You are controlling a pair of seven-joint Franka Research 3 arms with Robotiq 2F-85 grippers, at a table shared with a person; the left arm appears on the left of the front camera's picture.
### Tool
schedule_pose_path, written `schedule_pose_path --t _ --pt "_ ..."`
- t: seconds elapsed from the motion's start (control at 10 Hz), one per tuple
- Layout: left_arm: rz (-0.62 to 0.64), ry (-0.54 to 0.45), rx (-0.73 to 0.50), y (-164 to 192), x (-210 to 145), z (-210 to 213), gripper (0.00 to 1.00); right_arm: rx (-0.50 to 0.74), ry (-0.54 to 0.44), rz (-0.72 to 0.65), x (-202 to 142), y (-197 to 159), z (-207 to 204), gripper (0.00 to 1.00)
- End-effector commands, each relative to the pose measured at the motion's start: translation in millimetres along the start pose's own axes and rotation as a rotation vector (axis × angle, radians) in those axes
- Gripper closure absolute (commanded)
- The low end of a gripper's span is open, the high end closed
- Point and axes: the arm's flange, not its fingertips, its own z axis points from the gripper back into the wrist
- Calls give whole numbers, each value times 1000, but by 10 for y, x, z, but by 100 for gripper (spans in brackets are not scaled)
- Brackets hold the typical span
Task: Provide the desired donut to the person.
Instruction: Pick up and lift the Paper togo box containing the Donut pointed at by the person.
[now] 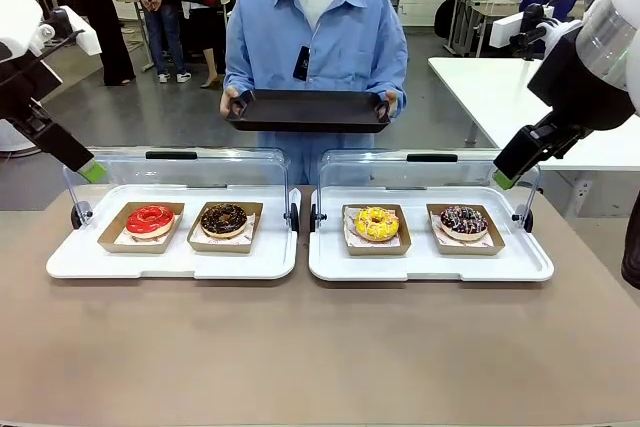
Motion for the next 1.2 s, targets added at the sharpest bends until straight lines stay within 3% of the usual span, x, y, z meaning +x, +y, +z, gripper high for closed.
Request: schedule_pose_path --t 0.0,0.2,0.5,0.7,0.8,1.1 --pt "-99 -199 -297 457 -269 -68 0 286 -154 0 -273 -582 -45 0" --pt "-200 -357 -414 738 -371 -62 0 497 -322 61 -476 -1012 19 0" --pt "-253 -528 -403 1076 -766 5 0 654 -538 73 -929 -1594 46 0" --pt "-216 -577 -400 1296 -1057 35 0 654 -566 72 -1214 -1829 37 0" --pt "-169 -541 -410 1386 -1183 100 0 649 -586 74 -1353 -1932 59 0" --pt "-125 -470 -466 1537 -1330 277 0 670 -494 85 -1562 -2098 -10 0"
